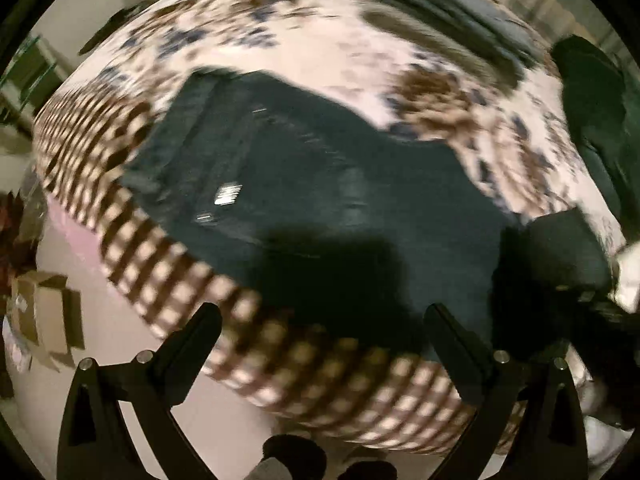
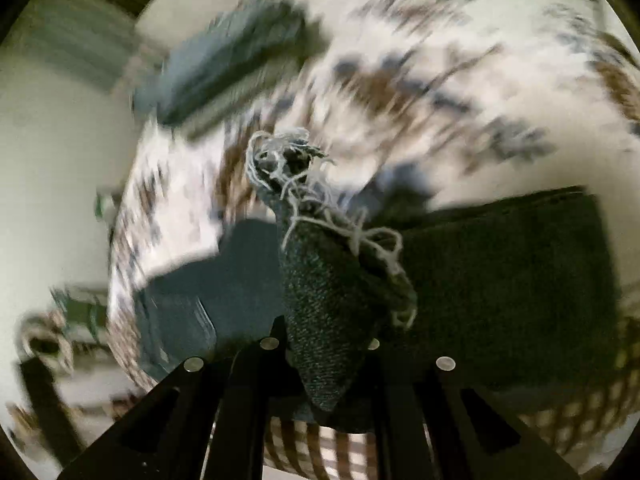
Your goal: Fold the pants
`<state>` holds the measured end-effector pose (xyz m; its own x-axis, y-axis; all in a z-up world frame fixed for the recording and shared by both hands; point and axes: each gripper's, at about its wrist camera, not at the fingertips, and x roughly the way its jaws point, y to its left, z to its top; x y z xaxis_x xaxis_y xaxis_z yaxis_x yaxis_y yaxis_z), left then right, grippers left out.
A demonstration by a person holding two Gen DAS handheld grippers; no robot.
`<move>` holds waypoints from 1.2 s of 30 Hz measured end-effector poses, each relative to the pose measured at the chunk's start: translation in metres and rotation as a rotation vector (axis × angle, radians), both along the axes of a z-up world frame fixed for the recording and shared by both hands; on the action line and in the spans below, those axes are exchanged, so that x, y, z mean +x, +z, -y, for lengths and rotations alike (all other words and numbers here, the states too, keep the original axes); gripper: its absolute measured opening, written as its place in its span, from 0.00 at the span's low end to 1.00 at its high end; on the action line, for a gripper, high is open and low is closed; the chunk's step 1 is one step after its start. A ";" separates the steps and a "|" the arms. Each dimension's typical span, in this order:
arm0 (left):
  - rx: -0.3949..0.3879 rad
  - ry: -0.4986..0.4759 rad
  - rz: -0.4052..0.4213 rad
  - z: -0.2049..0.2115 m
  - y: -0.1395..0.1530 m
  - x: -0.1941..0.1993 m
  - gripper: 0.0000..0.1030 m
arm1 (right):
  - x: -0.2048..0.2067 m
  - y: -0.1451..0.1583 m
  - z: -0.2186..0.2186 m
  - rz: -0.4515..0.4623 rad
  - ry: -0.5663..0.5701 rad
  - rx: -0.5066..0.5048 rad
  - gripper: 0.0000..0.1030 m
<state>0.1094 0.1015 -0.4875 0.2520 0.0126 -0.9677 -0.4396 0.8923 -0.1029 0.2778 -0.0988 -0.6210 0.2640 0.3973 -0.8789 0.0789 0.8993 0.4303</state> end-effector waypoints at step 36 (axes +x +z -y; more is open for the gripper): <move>0.006 -0.057 -0.161 0.062 -0.067 0.034 0.01 | -0.020 -0.013 0.157 -0.226 0.005 -0.108 0.96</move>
<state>0.1439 0.0398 -0.5543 0.0944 0.0086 -0.9955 -0.3988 0.9165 -0.0299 0.2574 -0.2557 -0.6335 0.0539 0.2991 -0.9527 0.1580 0.9395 0.3039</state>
